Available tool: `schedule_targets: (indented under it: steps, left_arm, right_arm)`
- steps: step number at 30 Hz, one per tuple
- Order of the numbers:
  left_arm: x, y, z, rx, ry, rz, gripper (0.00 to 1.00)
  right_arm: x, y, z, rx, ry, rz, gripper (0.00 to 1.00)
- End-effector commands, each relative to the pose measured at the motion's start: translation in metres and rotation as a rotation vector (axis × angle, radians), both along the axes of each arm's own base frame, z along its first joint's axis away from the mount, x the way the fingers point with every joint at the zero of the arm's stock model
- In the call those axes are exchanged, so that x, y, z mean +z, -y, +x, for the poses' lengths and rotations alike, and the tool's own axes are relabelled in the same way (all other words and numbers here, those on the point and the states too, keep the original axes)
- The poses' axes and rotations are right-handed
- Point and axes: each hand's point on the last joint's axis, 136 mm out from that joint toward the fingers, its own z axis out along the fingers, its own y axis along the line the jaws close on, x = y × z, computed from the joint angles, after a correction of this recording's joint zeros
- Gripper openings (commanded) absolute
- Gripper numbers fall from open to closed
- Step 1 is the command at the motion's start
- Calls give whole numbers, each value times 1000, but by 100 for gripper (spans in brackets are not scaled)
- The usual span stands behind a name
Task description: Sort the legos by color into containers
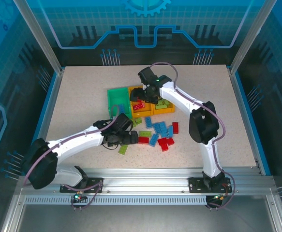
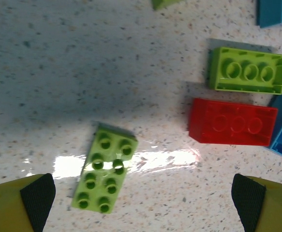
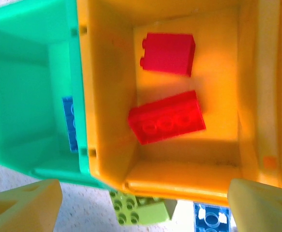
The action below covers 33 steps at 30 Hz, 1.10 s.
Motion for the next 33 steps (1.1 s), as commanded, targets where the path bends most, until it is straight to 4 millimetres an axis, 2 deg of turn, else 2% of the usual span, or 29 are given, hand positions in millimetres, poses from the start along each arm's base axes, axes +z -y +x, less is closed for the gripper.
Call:
schedule_targets:
  steps: [1, 6, 9, 12, 17, 23, 27, 33]
  left_arm:
    - [-2, 2, -2, 7, -7, 45, 97]
    - [-14, -19, -15, -7, -27, 153, 95]
    - [-23, -25, -23, -22, -41, 165, 90]
    - [-31, -27, -26, -26, -53, 175, 87]
    - [-41, -21, -19, -64, -65, 207, 83]
    - [-62, -22, -18, -78, -119, 280, 76]
    - [-75, -23, -22, -70, -147, 284, 65]
    - [-76, -16, -19, -56, -140, 247, 42]
  right_arm:
    - [39, 12, -21, 57, 83, -9, 90]
    - [30, 55, -51, 40, 90, -94, 90]
    - [26, 77, -62, 3, 87, -99, 90]
    - [28, 98, -67, -40, 88, -98, 90]
    - [37, 127, -70, -89, 113, -112, 91]
    - [41, 165, -74, -181, 115, -108, 92]
    - [38, 191, -78, -237, 108, -113, 93]
    - [34, 218, -87, -274, 98, -127, 93]
